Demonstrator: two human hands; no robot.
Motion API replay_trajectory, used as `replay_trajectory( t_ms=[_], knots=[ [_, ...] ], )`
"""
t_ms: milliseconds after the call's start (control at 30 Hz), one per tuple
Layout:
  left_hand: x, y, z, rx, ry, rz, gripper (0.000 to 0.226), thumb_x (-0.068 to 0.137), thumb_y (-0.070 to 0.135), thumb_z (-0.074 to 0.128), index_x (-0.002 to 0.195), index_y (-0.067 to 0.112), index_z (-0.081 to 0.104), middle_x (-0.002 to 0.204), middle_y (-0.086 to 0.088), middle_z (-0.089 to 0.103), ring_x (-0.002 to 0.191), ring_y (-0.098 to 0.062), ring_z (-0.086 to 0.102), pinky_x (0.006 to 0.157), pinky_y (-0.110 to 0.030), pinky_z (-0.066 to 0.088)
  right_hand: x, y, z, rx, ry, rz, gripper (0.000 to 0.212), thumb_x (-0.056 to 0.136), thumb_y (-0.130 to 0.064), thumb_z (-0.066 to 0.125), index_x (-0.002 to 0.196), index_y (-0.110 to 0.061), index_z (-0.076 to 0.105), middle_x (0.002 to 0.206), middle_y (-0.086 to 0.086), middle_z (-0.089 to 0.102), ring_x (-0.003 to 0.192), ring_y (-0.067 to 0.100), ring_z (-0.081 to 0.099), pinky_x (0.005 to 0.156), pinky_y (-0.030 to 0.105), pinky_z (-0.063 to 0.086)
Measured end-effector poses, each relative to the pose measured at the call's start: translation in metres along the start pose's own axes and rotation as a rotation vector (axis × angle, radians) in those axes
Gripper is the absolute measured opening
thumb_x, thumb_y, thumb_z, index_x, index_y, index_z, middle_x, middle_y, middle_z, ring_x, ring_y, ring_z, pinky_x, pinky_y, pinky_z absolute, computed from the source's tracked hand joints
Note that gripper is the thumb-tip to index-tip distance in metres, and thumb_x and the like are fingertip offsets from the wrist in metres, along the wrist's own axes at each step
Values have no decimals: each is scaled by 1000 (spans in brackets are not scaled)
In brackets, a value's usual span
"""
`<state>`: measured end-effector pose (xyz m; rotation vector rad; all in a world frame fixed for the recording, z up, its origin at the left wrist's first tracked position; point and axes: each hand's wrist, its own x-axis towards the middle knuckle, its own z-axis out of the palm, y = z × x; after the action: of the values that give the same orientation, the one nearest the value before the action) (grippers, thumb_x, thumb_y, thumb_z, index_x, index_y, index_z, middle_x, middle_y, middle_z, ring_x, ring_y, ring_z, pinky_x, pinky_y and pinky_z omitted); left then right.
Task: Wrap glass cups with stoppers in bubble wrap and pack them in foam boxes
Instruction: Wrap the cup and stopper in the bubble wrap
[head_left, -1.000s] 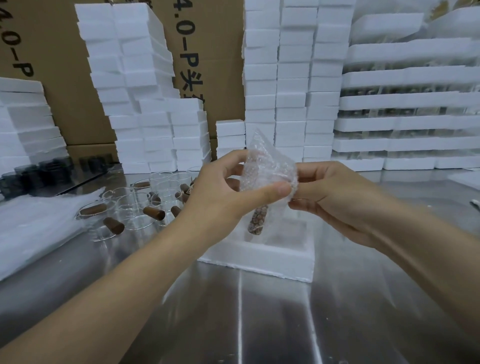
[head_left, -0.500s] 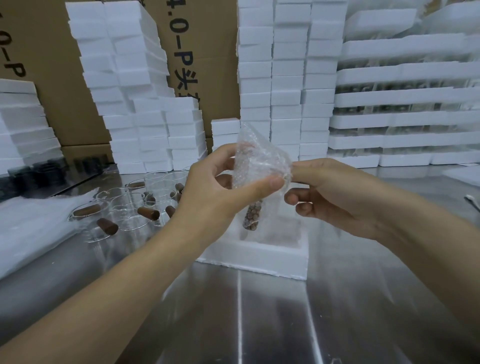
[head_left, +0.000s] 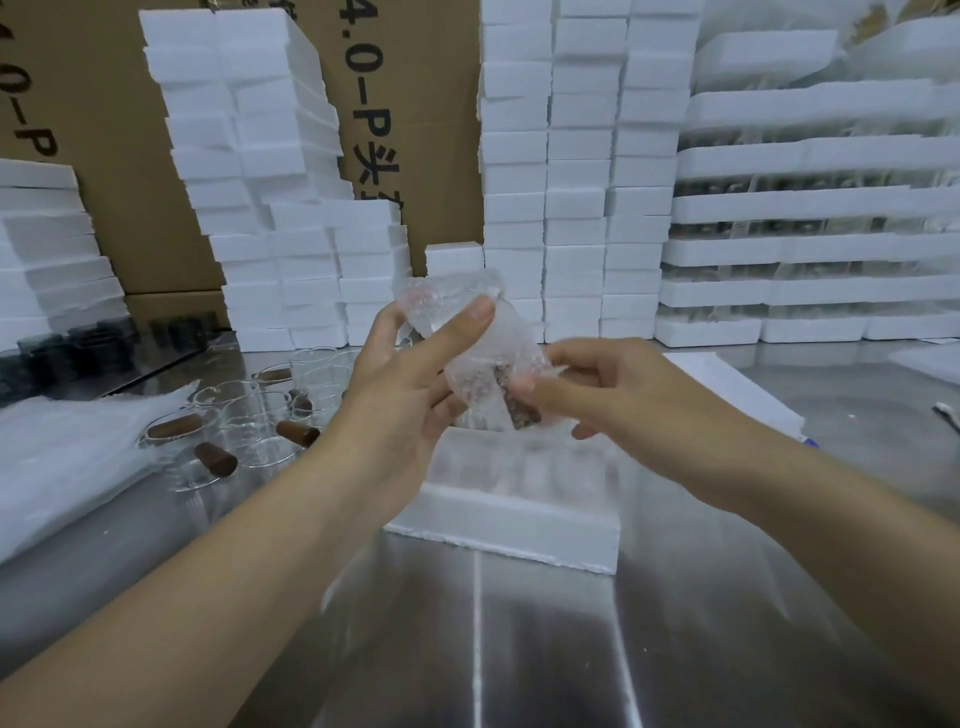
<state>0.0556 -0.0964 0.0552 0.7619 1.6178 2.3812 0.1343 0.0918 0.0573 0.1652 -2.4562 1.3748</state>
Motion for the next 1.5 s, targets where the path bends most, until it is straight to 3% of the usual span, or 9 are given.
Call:
replay_trajectory(
  t_ms=[100, 267, 367, 467, 600, 733, 1000, 1200, 1500],
  knots=[
    [3, 4, -4, 83, -45, -28, 64, 80, 36, 85, 139, 26, 62, 120, -1, 81, 110, -29, 79, 100, -44, 60, -1, 0, 4, 28, -6, -34, 21, 96, -48, 72, 102, -31, 82, 95, -9, 81, 86, 2, 73, 73, 13, 50],
    [6, 16, -12, 268, -11, -14, 69, 72, 47, 87, 136, 36, 63, 123, 2, 80, 113, -27, 77, 89, -33, 61, 2, -4, -2, 19, 108, -27, 22, 97, -50, 68, 91, -33, 82, 91, -12, 81, 81, 3, 72, 81, 29, 50],
    [5, 13, -11, 308, -59, -28, 59, 78, 47, 83, 133, 29, 67, 119, 3, 81, 110, -21, 78, 91, -32, 60, 2, -3, -2, 21, 110, -13, 21, 95, -49, 70, 94, -31, 81, 92, -8, 80, 91, 17, 74, 88, 45, 57],
    [4, 10, -10, 318, -87, -32, 52, 86, 42, 81, 133, 22, 67, 120, 0, 81, 111, -21, 78, 89, -30, 63, 0, -1, 3, 44, 39, -5, 17, 90, -45, 79, 98, -30, 78, 93, -5, 80, 85, 15, 77, 85, 42, 58],
    [9, 9, -15, 419, -107, -64, 48, 91, 46, 83, 133, 25, 70, 123, 0, 80, 115, -24, 76, 105, -46, 59, 0, 1, 6, 25, 82, -20, 12, 93, -30, 79, 98, -20, 77, 87, -1, 80, 77, 13, 78, 74, 35, 52],
    [9, 5, -12, 371, -62, -171, 61, 75, 71, 71, 121, 32, 74, 125, 2, 79, 118, -21, 75, 112, -50, 53, -1, 2, 4, -130, 73, -55, 15, 93, -31, 79, 85, -19, 79, 77, -2, 77, 73, 8, 76, 62, 17, 48],
    [10, 4, -9, 235, -3, -244, 80, 79, 88, 61, 141, 37, 63, 116, -4, 82, 125, -33, 71, 118, -63, 43, -4, 4, 13, -419, 41, -74, 27, 96, -44, 72, 82, -22, 76, 72, 10, 68, 49, 9, 45, 56, 30, 40],
    [7, 11, -5, 307, -11, -262, 76, 82, 89, 53, 142, 42, 64, 116, 5, 82, 147, -30, 48, 127, -64, 16, -5, 1, 14, -468, 27, -81, 33, 96, -45, 69, 74, -21, 70, 72, 7, 70, 53, 15, 56, 58, 37, 49],
    [5, 5, 2, 340, 67, -305, 60, 95, 76, 53, 130, 31, 71, 115, -3, 82, 127, -28, 66, 116, -54, 41, -3, 11, 19, -522, 0, -79, 38, 96, -47, 68, 72, -19, 62, 64, 5, 62, 63, 21, 58, 67, 47, 51]
  ],
)
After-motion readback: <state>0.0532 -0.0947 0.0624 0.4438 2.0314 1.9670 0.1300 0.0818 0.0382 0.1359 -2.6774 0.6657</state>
